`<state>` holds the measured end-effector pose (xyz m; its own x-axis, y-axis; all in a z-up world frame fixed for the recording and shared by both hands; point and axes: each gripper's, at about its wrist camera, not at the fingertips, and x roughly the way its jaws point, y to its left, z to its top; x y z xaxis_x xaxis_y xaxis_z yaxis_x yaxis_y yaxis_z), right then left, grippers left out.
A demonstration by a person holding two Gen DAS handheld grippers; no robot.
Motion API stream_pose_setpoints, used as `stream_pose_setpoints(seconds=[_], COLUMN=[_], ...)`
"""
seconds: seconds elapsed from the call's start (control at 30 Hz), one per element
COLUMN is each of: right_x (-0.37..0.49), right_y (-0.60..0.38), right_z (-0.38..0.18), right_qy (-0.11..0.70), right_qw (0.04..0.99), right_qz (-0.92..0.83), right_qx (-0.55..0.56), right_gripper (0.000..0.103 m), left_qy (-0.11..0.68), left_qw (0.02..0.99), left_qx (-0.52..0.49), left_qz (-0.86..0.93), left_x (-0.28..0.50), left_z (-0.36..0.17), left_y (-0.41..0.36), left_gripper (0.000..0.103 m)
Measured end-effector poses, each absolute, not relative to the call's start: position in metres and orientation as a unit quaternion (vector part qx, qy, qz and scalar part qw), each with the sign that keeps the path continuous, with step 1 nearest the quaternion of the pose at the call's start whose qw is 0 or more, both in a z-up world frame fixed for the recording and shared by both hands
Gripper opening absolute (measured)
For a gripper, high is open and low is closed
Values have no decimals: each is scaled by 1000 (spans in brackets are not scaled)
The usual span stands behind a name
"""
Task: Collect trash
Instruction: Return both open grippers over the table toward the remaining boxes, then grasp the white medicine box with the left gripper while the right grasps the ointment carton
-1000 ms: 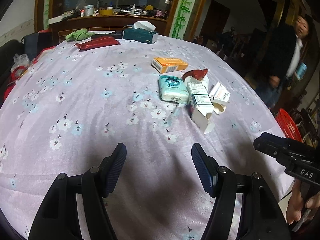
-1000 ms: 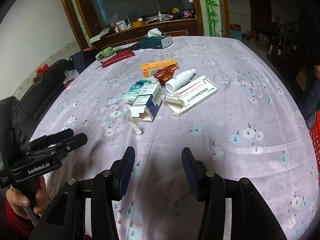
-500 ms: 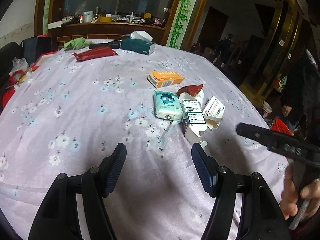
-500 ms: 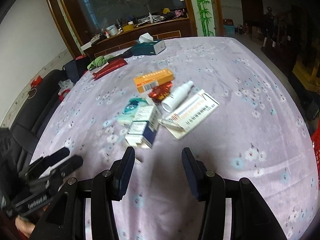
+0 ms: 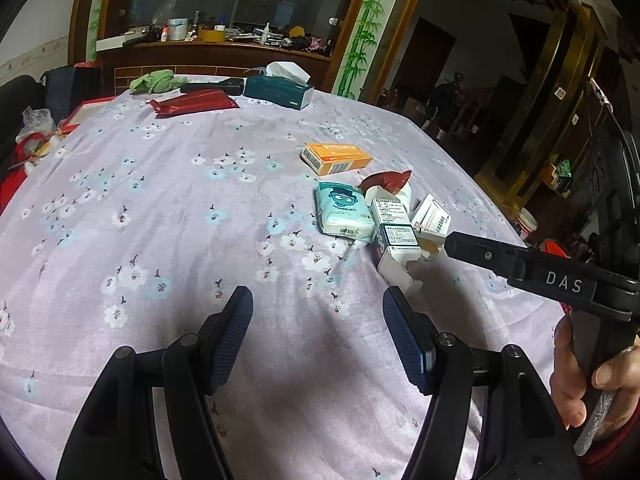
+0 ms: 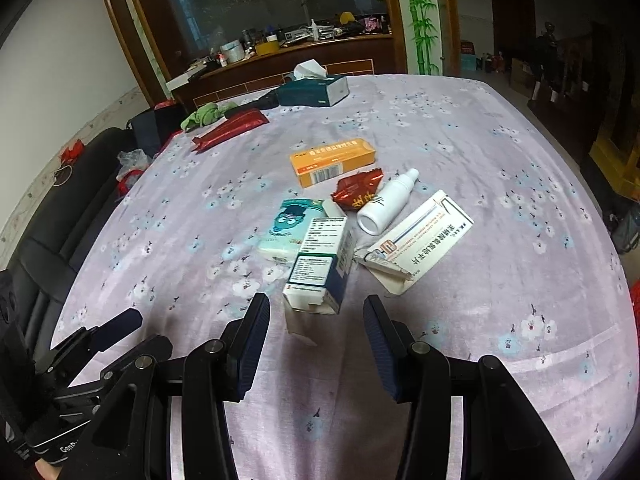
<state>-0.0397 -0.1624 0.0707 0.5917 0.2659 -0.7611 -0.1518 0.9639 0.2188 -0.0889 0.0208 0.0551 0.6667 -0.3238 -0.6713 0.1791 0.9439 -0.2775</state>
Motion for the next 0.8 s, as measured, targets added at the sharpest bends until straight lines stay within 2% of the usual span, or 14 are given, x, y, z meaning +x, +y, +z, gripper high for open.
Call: stream_pose_setpoints(seconds=[0.53,0.8], right_x=[-38,-37], right_y=[-206,-240], right_z=[70,73], right_qy=[427,417], right_qw=[895,898], right_qz=[86,79], right_qx=[99,118], right_gripper=[52,52], left_qy=[417,429], left_qw=[887,878], left_qx=[-102,-84], left_qz=[-172,-196], left_x=[-71,-42], left_z=[43,47], left_y=[8,-30], left_gripper=[66,66])
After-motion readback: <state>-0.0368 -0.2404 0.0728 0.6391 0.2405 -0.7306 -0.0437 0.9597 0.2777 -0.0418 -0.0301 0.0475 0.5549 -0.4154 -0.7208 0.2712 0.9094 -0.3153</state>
